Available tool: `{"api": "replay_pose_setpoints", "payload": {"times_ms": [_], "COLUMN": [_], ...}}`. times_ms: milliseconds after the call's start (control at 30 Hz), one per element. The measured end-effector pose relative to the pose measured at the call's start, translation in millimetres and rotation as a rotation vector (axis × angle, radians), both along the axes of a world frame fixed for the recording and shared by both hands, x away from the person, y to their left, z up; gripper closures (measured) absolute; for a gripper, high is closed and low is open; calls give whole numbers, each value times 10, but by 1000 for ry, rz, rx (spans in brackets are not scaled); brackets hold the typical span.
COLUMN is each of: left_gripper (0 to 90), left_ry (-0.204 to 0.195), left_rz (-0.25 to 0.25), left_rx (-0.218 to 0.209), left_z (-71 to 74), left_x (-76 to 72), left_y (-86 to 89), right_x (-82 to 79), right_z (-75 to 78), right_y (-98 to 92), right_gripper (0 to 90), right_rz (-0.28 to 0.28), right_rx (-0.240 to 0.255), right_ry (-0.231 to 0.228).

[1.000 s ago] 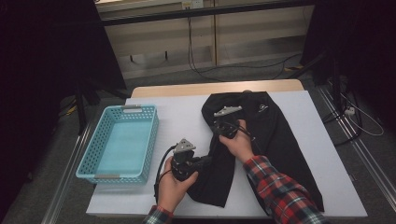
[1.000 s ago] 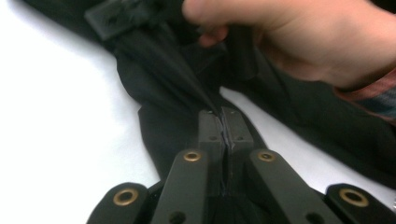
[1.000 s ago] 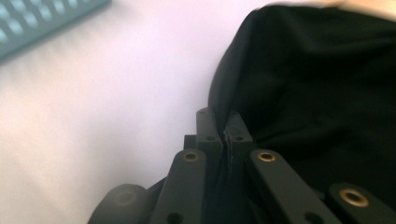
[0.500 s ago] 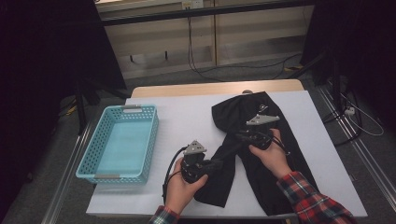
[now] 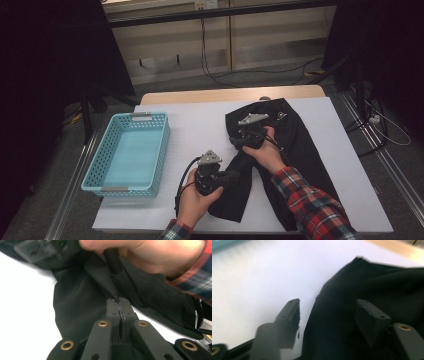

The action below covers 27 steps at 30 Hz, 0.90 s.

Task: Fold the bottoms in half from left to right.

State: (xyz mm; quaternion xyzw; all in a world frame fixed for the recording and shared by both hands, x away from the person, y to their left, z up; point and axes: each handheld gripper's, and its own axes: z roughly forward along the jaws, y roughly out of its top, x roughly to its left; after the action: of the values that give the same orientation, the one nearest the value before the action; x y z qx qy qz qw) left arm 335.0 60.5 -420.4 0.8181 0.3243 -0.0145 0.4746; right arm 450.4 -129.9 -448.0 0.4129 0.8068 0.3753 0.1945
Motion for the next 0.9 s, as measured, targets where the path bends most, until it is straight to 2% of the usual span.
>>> {"api": "replay_pose_setpoints", "payload": {"times_ms": [67,233,267,300,333,367,400,433,467,567,667,800,867,900], "left_gripper": [882,883,883,883,883,883,883,883,883,883,883,883,880,873], "left_ry": [3,2,3,2,1,-1,-3,-6,-5,-6,-11,-25,-34,-53], "left_rz": [4,3,0,3,6,5,5,8,9,9,-13,-85,-139,-161], "left_rx": [0,-1,-2,-6,-7,-8,-12,-15,-19,-47,-84,-144,-191,-210], "left_z": [-4,-1,1,4,9,14,20,26,36,68,132,290,391,438], "left_x": [-2,-19,-20,-22,-24,-21,-21,-21,-21,-20,-27,-52,-78,-91], "left_y": [0,-6,-4,-3,1,5,9,14,20,16,-46,-323,-498,-579], "right_x": [45,141,157,167,167,168,173,176,174,171,158,110,69,49], "right_z": [-60,-164,-161,-158,-146,-136,-128,-109,-70,111,319,564,691,754], "right_y": [55,137,148,156,163,165,160,141,111,-37,-244,-625,-845,-974], "right_gripper": [358,327,366,458,640,745,819,850,860,864,866,867,867,867], "right_rz": [10,-17,-21,-22,-14,-6,-4,0,-20,-52,-73,-142,-170,-187], "right_rx": [-12,-39,-37,-37,-43,-64,-64,-42,-27,64,87,184,171,157], "right_ry": [-2,9,11,7,-1,-11,-13,-15,-33,-56,-78,-86,-103,-114]}}
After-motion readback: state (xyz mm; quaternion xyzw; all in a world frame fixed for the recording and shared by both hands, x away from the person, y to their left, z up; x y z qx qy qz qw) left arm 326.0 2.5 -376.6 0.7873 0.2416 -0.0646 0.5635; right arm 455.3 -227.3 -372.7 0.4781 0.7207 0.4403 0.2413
